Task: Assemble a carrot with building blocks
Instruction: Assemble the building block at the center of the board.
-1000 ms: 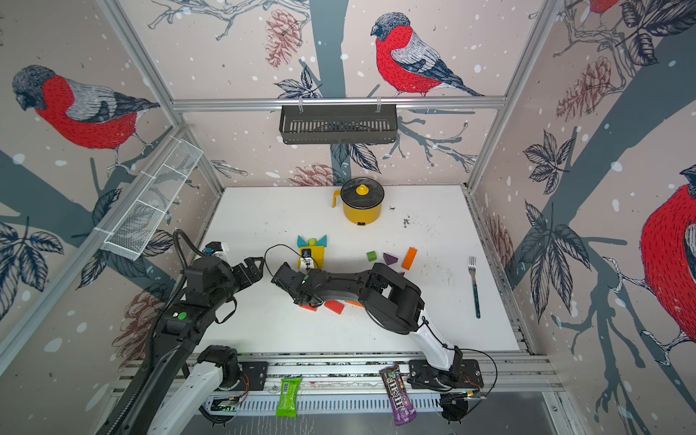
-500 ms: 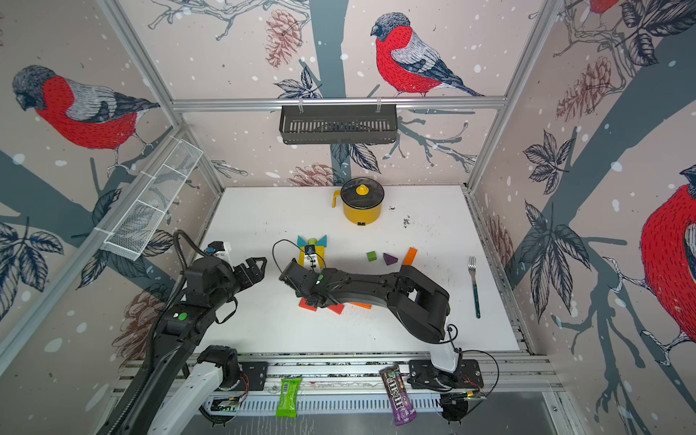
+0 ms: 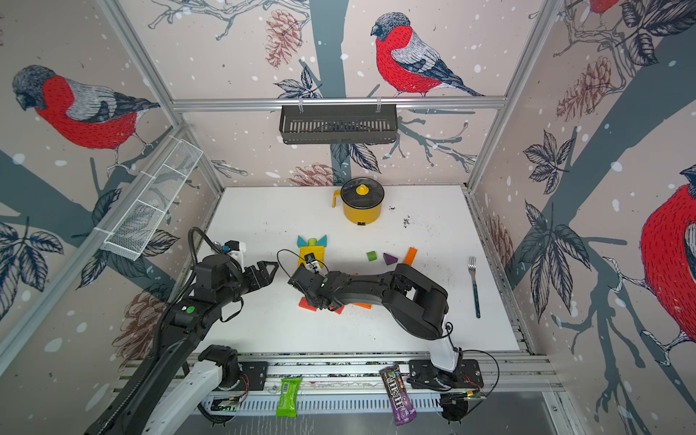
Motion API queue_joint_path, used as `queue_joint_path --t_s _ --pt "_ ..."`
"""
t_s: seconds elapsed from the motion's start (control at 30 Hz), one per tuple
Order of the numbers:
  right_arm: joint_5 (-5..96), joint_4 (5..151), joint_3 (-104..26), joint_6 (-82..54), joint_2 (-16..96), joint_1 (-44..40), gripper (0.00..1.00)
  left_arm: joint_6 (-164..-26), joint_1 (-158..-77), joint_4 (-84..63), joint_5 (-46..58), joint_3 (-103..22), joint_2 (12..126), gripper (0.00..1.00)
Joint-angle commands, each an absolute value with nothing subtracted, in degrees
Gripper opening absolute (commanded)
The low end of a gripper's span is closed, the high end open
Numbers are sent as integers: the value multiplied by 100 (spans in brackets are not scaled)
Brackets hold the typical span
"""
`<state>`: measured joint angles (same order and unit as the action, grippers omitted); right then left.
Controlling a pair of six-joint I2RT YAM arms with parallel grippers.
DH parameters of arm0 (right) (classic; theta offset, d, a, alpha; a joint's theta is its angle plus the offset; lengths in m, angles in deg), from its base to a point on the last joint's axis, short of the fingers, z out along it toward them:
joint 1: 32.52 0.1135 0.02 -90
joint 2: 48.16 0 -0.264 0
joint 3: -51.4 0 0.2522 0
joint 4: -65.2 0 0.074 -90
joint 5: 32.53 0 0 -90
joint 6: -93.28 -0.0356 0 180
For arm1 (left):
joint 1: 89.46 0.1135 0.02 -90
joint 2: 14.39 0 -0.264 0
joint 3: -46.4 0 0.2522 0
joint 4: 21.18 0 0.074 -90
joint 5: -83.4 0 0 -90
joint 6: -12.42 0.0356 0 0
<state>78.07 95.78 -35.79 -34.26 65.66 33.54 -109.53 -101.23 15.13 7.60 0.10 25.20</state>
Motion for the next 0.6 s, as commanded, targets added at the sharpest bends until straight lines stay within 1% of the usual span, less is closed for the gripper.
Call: queue_joint_path --t_s 0.0,0.13,0.33,0.57 --pt "7834 9700 -3728 -3399 6690 3339 58 -10892 -10141 1325 781 2 2507 86" --pt "7837 9780 -3808 -3356 6753 3265 55 -10884 -10153 1330 782 5 2504 86" --pt "7777 9768 -3869 -3318 6802 3270 55 -10881 -10167 1325 782 -5 2490 86" --pt "7782 9821 -4006 -3349 6918 3291 58 -10875 -10177 1341 773 -5 2463 86"
